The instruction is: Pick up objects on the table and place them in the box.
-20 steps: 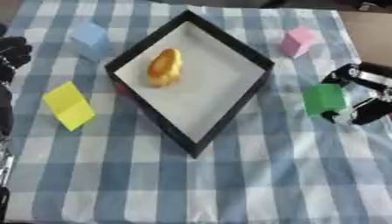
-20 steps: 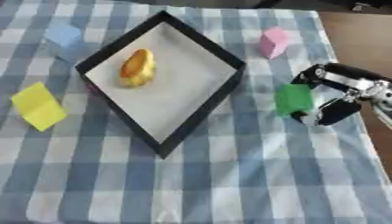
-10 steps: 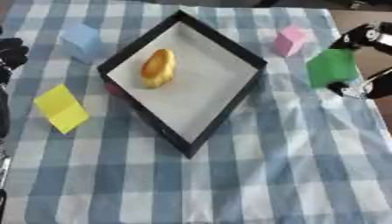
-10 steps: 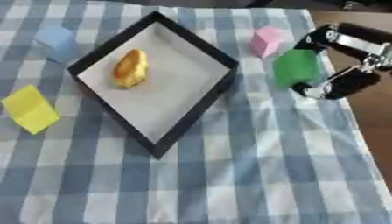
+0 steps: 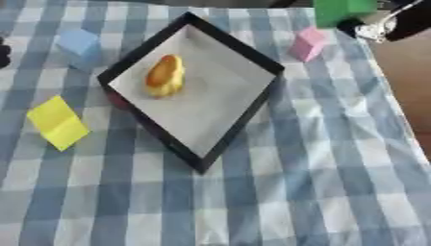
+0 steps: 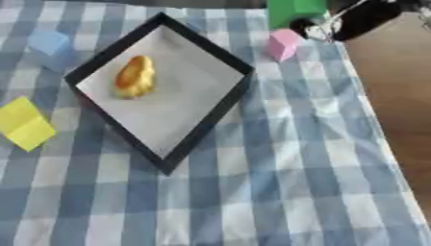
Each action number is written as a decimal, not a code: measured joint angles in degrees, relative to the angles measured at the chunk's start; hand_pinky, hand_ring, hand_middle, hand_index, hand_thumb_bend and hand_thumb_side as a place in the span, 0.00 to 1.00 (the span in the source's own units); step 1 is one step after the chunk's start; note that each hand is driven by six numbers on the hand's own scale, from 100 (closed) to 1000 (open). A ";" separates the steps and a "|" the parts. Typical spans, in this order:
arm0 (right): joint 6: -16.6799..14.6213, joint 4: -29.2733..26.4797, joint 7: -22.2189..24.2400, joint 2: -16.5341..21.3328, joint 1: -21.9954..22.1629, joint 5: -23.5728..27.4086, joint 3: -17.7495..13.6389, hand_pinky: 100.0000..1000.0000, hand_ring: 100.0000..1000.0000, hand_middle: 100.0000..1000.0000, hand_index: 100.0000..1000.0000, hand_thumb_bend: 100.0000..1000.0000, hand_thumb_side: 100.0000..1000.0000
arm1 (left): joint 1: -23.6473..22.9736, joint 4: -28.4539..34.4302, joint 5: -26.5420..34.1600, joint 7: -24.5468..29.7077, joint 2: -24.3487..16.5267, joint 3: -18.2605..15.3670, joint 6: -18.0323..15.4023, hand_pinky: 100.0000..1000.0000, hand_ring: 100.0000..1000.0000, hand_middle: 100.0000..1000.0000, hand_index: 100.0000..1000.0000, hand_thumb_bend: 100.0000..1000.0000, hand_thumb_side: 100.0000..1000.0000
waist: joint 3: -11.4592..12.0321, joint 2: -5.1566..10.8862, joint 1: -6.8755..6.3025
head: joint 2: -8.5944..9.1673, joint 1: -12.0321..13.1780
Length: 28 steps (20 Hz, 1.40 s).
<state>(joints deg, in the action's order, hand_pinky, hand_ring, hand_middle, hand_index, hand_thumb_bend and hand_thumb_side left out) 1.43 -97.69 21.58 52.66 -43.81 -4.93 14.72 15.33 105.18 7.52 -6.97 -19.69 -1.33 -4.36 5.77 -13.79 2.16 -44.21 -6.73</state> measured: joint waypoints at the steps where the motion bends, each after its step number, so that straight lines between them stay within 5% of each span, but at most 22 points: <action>1: -0.07 0.99 0.04 -1.17 -1.51 -0.35 0.37 0.79 0.59 0.43 0.57 0.00 0.00 | -0.13 0.54 -0.01 -0.09 -0.07 0.00 -0.09 0.82 0.74 0.67 0.87 0.00 0.77 | 0.20 0.00 0.00 | 0.00 -0.24; 12: -3.31 15.35 0.86 -12.39 -11.54 -6.38 4.02 0.78 0.59 0.43 0.57 0.00 0.00 | -0.27 5.37 0.85 -0.32 -1.71 -0.19 -0.01 0.82 0.73 0.65 0.86 0.00 0.78 | 4.74 -0.04 0.02 | -0.01 -4.96; 20: -5.89 25.12 0.58 -17.23 -11.55 -14.43 4.85 0.78 0.60 0.44 0.58 0.00 0.00 | -2.10 7.55 1.01 -3.20 -1.67 -2.18 -1.71 0.79 0.69 0.60 0.82 0.00 0.73 | 7.22 -0.46 0.02 | -0.01 -7.98; 28: -8.10 30.31 1.34 -20.49 -9.22 -20.97 5.79 0.78 0.61 0.45 0.60 0.00 0.00 | -0.48 8.24 0.91 -6.33 -1.76 -3.20 -6.07 0.79 0.68 0.61 0.82 0.00 0.71 | 7.36 -0.48 0.02 | -0.01 -8.57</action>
<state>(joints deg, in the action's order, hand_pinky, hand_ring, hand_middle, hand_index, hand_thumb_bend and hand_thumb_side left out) -6.67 -67.38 22.92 32.17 -53.03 -25.90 20.51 14.86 113.41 8.43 -13.29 -21.45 -4.53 -10.43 13.13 -14.27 2.18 -44.22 -15.30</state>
